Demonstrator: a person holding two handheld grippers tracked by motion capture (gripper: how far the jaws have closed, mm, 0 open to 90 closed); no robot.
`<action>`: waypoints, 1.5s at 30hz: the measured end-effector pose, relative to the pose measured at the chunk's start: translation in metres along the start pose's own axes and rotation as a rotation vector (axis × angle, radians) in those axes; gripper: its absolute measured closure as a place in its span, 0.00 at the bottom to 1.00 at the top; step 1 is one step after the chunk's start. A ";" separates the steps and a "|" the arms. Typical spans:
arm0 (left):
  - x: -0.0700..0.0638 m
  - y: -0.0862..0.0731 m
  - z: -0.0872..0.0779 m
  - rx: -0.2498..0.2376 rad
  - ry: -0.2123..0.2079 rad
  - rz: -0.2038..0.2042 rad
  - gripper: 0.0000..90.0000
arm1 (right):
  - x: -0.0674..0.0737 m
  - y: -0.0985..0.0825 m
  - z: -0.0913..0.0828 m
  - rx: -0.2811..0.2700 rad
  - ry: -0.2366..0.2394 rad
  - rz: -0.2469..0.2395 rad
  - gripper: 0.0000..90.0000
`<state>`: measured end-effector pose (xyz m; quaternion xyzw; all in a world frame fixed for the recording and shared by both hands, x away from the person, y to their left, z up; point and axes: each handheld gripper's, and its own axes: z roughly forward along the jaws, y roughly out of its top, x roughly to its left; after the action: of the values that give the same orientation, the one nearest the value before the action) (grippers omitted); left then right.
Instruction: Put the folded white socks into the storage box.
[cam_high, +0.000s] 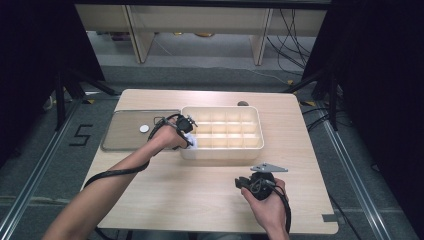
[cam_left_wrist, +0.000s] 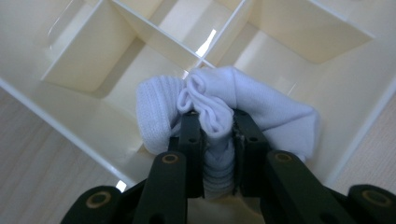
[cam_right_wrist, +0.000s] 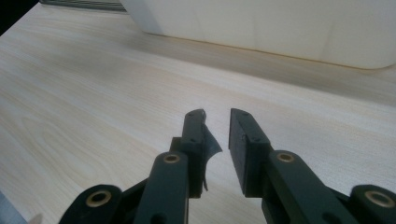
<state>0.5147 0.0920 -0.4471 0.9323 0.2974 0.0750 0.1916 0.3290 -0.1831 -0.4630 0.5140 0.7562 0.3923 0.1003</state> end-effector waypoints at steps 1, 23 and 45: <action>0.001 -0.001 0.000 -0.012 -0.006 -0.003 0.84 | 0.001 0.000 -0.001 0.005 -0.003 0.009 0.84; 0.002 -0.023 -0.052 -0.327 -0.014 -0.112 0.48 | -0.006 0.001 -0.008 -0.040 -0.021 0.056 0.66; -0.010 -0.112 -0.095 -0.558 0.088 -0.133 0.43 | -0.018 -0.003 -0.011 -0.084 -0.031 0.031 0.62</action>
<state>0.4237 0.2003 -0.4054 0.8179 0.3337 0.1817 0.4321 0.3294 -0.2046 -0.4622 0.5271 0.7293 0.4173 0.1272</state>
